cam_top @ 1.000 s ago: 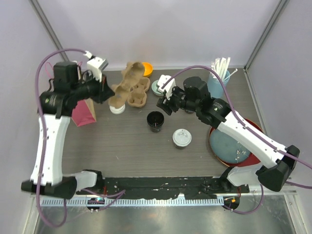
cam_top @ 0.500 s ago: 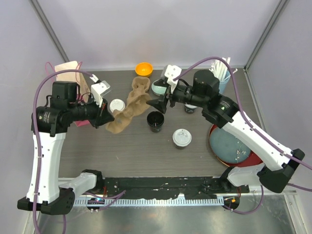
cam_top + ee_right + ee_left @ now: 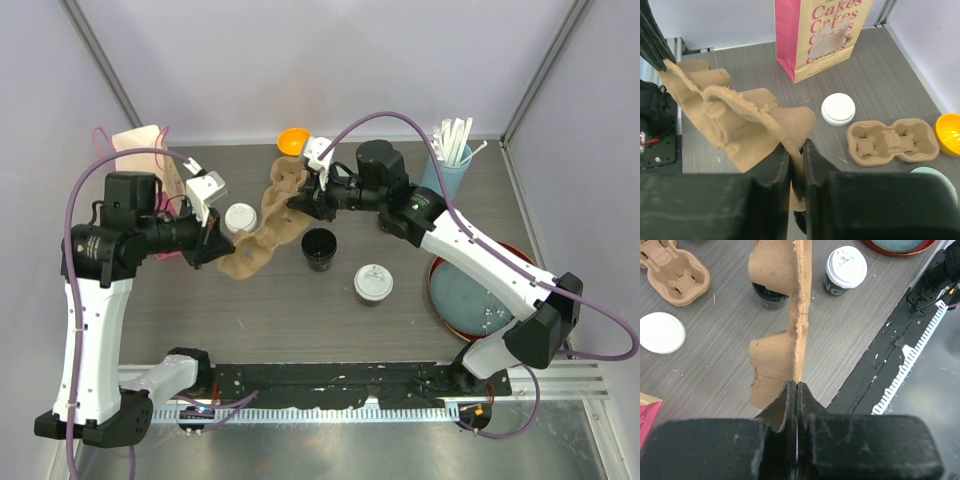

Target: Pack the takeout coffee

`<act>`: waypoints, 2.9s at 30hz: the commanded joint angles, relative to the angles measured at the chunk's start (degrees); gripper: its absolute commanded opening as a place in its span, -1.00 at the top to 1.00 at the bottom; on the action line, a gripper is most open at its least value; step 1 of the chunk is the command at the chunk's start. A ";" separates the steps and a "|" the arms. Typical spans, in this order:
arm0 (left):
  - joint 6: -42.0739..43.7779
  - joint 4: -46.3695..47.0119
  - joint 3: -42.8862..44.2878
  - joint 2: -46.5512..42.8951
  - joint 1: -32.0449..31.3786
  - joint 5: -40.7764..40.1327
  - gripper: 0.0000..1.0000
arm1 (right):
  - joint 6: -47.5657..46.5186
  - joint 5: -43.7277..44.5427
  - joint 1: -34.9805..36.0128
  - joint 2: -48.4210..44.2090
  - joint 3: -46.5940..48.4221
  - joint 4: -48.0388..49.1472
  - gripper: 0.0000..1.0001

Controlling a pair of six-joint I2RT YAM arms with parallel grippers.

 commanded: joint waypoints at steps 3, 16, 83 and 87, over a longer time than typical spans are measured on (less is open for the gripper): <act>-3.84 -1.42 0.50 -0.39 0.23 -2.84 1.00 | 1.56 1.36 0.18 -2.61 1.72 0.63 0.97; -8.34 16.85 6.66 6.00 0.32 -47.87 -0.66 | 11.50 24.32 -4.38 -12.09 -3.19 -8.17 0.97; 24.45 -17.76 2.88 -6.11 4.47 -4.08 1.00 | 11.32 32.65 -12.56 -14.04 3.21 -18.88 0.97; 23.13 -17.76 -1.16 -5.67 -0.11 -6.89 1.00 | 10.18 40.04 -13.61 -14.22 3.74 -20.38 0.97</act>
